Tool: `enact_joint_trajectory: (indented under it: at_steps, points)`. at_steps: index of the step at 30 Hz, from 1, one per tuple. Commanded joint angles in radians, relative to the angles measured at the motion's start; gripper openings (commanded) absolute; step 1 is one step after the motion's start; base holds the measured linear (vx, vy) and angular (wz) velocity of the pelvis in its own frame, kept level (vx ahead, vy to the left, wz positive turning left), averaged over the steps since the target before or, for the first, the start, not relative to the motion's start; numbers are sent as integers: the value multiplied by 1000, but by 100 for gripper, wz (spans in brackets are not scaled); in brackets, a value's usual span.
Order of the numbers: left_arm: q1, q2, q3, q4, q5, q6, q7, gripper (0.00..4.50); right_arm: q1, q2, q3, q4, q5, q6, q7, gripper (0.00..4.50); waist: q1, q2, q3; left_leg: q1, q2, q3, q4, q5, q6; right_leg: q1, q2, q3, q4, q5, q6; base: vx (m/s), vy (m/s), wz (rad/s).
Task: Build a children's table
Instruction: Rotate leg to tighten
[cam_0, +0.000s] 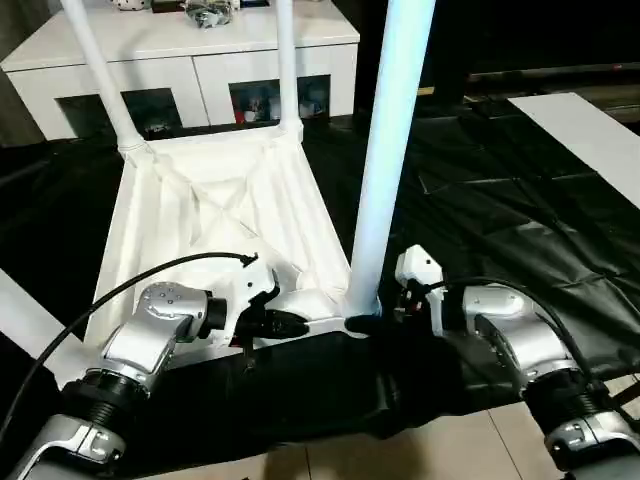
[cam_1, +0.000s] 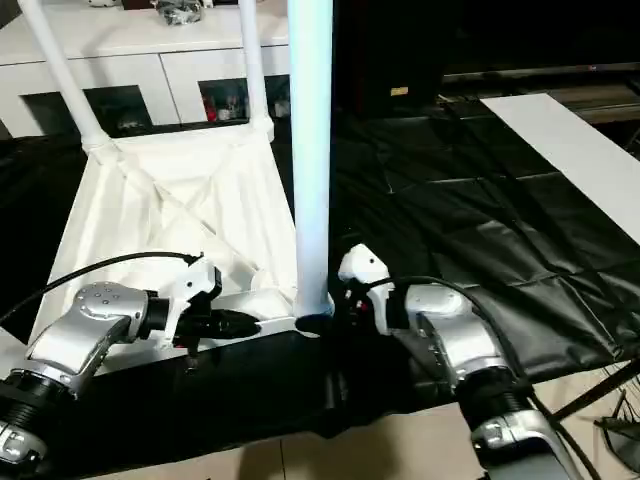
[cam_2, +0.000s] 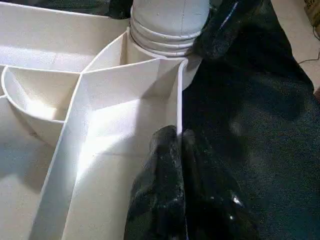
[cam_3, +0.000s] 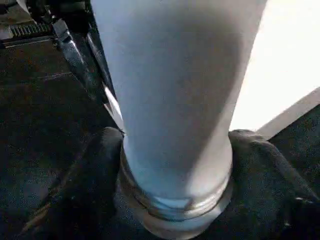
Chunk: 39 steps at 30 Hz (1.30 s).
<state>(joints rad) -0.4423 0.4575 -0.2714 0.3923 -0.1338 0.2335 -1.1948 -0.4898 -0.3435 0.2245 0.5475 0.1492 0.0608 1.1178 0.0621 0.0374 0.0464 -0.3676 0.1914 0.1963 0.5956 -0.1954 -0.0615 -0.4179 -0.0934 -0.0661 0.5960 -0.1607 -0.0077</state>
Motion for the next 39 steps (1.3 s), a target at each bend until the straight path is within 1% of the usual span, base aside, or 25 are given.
enact_joint_trajectory:
  at_steps: [1,6,12,13,14,15,16,17,18,19,20,23,24,25,26,27,29,30,31,32,33,34,36,38,39]
  points:
    - [-1,-6,-4,-15,-9,9,-13,0,-20,8,3,9,5,-15,14,296,3,-10,-67,8,37,-13,-67,-168,72,57,-47,38,-53,-184,-258,0,0,0]
    - [1,-5,-5,-16,-7,11,-12,0,-22,12,13,36,-10,-34,17,274,3,-10,-67,8,36,-12,-67,-165,74,57,-47,38,-52,-172,-263,0,0,0]
    - [3,-7,-5,-10,1,12,3,0,-23,28,2,69,-33,-52,-39,270,1,-11,-67,9,36,-13,-67,-173,69,57,-46,38,-53,-181,-259,0,0,0]
    - [-4,-18,-1,7,16,16,44,0,-26,45,-17,91,-43,-69,-109,270,0,-12,-66,8,37,-13,-69,-179,66,56,-46,38,-54,-190,-258,0,0,0]
    - [-26,-51,19,58,43,11,146,0,-26,83,-61,114,-36,-62,-228,270,-6,-10,-63,7,35,-13,-70,-201,56,53,-47,40,-58,-217,-251,0,0,0]
    - [-33,-62,26,74,51,9,180,0,-25,96,-76,121,-33,-59,-266,270,-6,-12,-61,9,34,-15,-73,-215,46,55,-49,38,-63,-250,-242,0,0,0]
    - [-40,-74,33,89,56,10,210,0,-23,109,-90,124,-28,-52,-300,270,-9,-14,-60,14,31,-16,-74,-245,26,53,-50,39,-73,-321,-219,0,0,0]
    - [-62,-109,49,128,71,12,296,0,-9,150,-122,117,-16,-26,-395,270,-11,-14,-62,15,32,-19,-76,-252,15,54,-52,38,-74,-353,-200,0,0,0]
    - [-67,-115,52,134,73,14,311,0,-6,157,-126,115,-15,-22,-411,270,-13,-14,-58,13,31,-19,-78,-261,14,52,-50,39,-79,-373,-190,0,0,0]
    - [-79,-135,60,152,78,17,355,0,1,180,-139,109,-14,-10,-465,270,-13,-16,-59,16,30,-20,-78,-279,10,50,-50,37,-83,-408,-174,0,0,0]
    - [-105,-174,77,187,83,22,436,0,11,224,-153,102,-23,5,-565,270,-13,-10,-59,18,30,-20,-78,-281,6,46,-50,38,-85,-417,-166,0,0,0]
    - [-133,-217,93,221,88,24,517,0,12,276,-155,106,-53,2,-689,270,-14,-13,-59,19,28,-21,-80,-300,-1,41,-49,36,-92,-449,-145,0,0,0]
    - [-148,-241,105,241,93,18,565,0,6,310,-161,118,-66,5,-755,270,-14,-13,-59,19,28,-21,-80,-300,-1,41,-49,36,-92,-449,-145,0,0,0]
    - [-156,-254,109,251,96,13,590,0,1,327,-161,125,-75,6,-786,270,-15,-8,-59,17,27,-21,-81,-300,-1,40,-47,37,-93,-445,-139,0,0,0]
    - [-175,-284,121,277,105,2,653,0,-9,370,-159,139,-97,15,-860,270,-16,-10,-61,19,26,-20,-80,-288,-5,39,-46,37,-93,-431,-141,0,0,0]
    - [-183,-299,124,288,109,-2,676,0,-15,392,-157,146,-108,21,-900,270,-15,-9,-62,17,26,-21,-81,-281,-5,40,-46,38,-90,-412,-143,0,0,0]
    - [-188,-307,121,294,115,-10,689,0,-19,408,-142,145,-121,27,-911,270,-12,-10,-63,18,26,-20,-80,-280,6,41,-47,38,-90,-395,-141,0,0,0]
    - [-189,-308,120,296,117,-13,692,0,-19,410,-137,143,-123,26,-907,270,-11,-9,-64,16,26,-20,-80,-276,11,42,-47,39,-88,-383,-143,0,0,0]
    - [-189,-309,115,297,120,-19,685,0,-14,412,-134,132,-115,14,-882,270,-11,-13,-66,10,27,-20,-80,-259,19,46,-47,39,-84,-351,-148,0,0,0]
    - [-188,-309,110,296,122,-24,676,0,-9,412,-132,120,-105,2,-858,304,-9,-10,-66,10,28,-19,-80,-249,26,46,-47,39,-81,-326,-155,0,0,0]
    - [-186,-308,107,292,122,-29,667,0,-4,411,-130,109,-99,-7,-838,304,-9,-12,-66,8,27,-19,-79,-246,30,47,-47,39,-80,-317,-158,0,0,0]
    - [-181,-305,103,284,119,-30,650,0,1,405,-128,95,-99,-18,-828,339,-7,-11,-66,8,27,-18,-79,-239,36,48,-48,40,-79,-311,-162,0,0,0]
    - [-169,-293,93,266,119,-39,610,0,12,391,-129,62,-86,-23,-787,342,-6,-11,-64,7,26,-17,-79,-248,44,49,-48,39,-82,-326,-157,0,0,0]
    - [-141,-263,84,222,106,-42,524,0,24,320,-126,1,-63,12,-680,362,-17,-12,-64,-7,26,-24,-84,-257,41,61,-48,34,-80,-358,-135,0,0,0]
    - [-130,-251,79,204,101,-40,491,0,28,288,-123,-21,-44,35,-622,374,-21,-9,-63,-9,26,-26,-85,-256,40,62,-49,33,-81,-363,-132,0,0,0]
